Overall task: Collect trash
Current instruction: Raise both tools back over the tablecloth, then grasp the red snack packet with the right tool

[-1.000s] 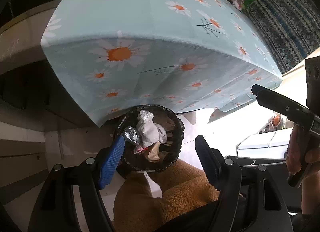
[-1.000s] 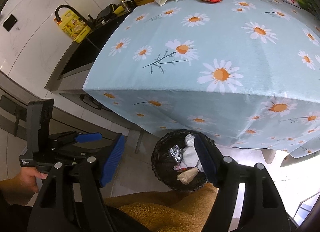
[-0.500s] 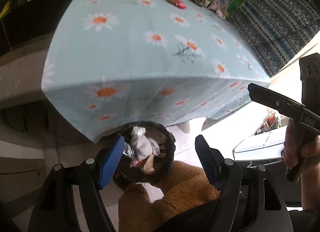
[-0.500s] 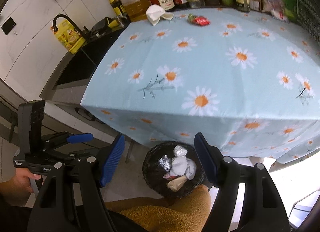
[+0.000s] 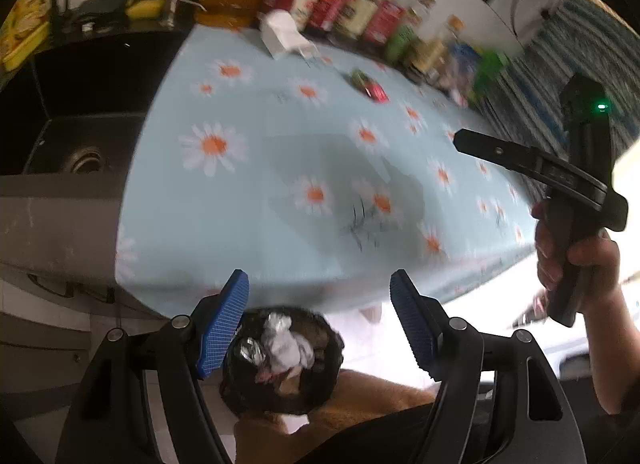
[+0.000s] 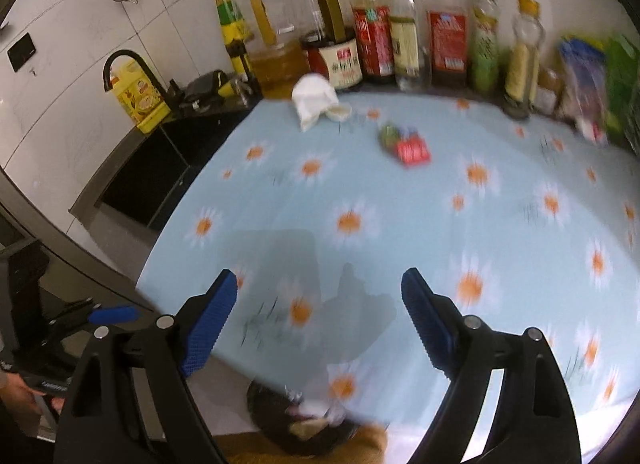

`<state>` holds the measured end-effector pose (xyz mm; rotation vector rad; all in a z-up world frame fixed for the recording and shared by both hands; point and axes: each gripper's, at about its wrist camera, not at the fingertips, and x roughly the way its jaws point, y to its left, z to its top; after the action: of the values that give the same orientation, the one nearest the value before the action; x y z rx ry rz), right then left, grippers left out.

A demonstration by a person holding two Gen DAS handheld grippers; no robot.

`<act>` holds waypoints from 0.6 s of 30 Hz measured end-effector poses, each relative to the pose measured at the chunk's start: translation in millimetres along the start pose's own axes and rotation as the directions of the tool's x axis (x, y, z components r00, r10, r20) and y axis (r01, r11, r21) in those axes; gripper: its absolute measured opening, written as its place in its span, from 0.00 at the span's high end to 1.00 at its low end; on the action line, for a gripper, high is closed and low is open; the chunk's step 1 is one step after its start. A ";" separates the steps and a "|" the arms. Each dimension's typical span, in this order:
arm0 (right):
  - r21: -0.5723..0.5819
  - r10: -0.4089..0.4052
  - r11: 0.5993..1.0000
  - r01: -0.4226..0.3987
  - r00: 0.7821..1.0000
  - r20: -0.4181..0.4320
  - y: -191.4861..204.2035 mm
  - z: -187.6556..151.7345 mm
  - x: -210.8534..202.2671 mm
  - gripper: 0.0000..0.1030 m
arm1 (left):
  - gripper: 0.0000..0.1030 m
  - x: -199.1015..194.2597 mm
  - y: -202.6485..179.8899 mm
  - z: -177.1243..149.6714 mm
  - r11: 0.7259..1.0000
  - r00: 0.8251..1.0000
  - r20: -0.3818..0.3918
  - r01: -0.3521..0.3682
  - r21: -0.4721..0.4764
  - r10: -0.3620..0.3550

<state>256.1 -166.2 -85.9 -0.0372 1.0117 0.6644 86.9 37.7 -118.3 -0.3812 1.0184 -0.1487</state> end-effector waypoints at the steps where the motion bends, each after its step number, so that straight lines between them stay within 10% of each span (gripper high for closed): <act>1: -0.002 0.004 1.000 -0.004 1.000 0.000 -6.8 10.0 5.5 0.12 | 0.31 -0.5 -2.1 7.3 1.000 1.000 0.016 -0.020 -0.009 0.021; 18: -0.016 0.104 0.994 -0.105 0.992 -0.075 -98.1 115.5 126.7 0.13 | 0.31 17.8 -29.0 93.4 0.961 0.966 0.111 -0.211 -0.177 0.233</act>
<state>441.8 -144.5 -149.5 -0.0269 1.0835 0.7736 177.2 28.1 -78.1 -0.4170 0.9384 0.1627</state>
